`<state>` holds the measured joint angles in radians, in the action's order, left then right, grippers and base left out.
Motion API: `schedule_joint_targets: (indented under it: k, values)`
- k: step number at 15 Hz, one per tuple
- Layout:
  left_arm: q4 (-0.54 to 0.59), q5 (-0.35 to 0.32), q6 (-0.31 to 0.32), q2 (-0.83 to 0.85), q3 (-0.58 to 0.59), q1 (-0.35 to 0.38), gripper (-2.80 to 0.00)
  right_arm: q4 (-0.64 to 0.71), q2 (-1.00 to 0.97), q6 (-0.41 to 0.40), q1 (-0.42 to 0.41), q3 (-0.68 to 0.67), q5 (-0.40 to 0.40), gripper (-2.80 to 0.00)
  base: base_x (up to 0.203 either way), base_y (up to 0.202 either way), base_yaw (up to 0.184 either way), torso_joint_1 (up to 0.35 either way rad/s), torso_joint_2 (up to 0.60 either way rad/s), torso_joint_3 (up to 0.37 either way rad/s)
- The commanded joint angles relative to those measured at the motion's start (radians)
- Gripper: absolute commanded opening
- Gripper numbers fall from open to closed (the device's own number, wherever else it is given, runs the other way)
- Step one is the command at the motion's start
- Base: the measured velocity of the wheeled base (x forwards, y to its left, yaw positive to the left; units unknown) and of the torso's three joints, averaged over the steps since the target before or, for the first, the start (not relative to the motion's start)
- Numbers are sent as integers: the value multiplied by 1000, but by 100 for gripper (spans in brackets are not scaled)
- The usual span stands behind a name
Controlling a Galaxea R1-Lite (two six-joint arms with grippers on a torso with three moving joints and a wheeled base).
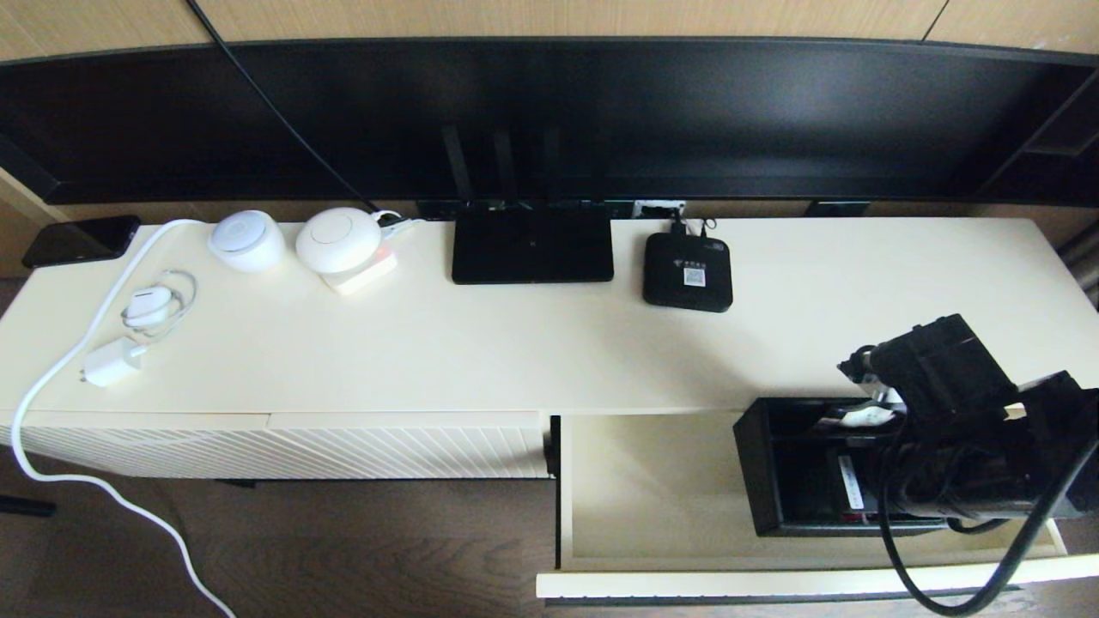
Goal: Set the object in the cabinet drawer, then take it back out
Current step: Put the storage box in the drawer
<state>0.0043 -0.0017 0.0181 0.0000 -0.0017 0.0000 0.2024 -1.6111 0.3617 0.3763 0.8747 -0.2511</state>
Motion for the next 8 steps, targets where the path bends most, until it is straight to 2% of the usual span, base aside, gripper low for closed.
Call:
schedule_joint_targets:
  k: [1,8]
  values:
    - [0,0,0,2,0,0,-280,16,3,2,4,-30,2,-280,0,0,0,0,0,0]
    - [0,0,0,1,0,0,-280,-70,-89,6,3,-39,5,-280,0,0,0,0,0,0]
